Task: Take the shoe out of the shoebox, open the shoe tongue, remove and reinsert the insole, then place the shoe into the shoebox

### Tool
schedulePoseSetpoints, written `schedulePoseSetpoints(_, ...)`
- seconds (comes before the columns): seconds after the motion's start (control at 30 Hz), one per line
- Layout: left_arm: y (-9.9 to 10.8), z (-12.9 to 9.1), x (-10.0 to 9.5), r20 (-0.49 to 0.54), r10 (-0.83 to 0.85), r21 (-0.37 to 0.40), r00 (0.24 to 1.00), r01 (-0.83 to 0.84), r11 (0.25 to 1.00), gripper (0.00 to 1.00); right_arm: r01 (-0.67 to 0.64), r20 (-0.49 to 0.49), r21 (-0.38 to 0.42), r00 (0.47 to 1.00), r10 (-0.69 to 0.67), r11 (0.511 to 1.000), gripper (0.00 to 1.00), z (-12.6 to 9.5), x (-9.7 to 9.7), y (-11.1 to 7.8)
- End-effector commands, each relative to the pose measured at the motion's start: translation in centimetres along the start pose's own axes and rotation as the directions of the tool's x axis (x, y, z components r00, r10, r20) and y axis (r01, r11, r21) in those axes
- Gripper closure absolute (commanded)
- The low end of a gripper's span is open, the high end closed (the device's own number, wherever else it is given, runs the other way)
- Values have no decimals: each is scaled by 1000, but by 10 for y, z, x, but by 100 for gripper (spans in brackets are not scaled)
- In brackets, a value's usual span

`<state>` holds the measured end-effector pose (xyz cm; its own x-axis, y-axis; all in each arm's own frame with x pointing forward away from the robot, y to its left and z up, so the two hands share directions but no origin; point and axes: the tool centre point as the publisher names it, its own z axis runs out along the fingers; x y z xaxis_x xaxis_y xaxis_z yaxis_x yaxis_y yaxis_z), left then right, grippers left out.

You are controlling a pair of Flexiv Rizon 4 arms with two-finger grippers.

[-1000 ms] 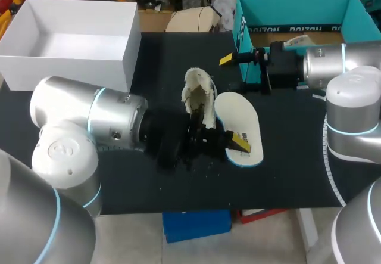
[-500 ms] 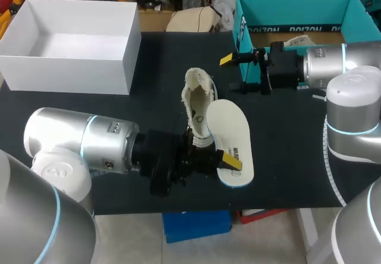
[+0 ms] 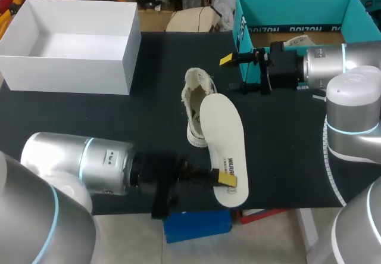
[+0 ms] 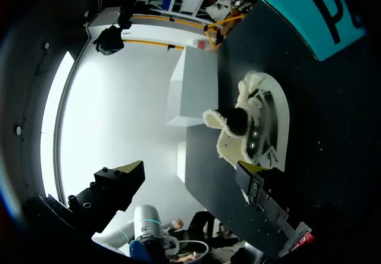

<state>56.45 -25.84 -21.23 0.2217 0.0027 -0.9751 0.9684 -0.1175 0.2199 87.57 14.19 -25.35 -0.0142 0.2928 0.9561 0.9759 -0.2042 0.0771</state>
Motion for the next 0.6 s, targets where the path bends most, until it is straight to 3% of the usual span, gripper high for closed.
schedulePoseSetpoints(0.03, -12, -19, 20, 87, 58, -61, 995, -52, 997, 100, 0, 1, -3, 1000, 0, 1000, 0, 1, 0, -1)
schedulePoseSetpoints(0.6, 30, -49, 72, -13, -55, -67, 998, 54, 996, 100, 0, 1, -3, 1000, 0, 1000, 0, 1, 0, -1)
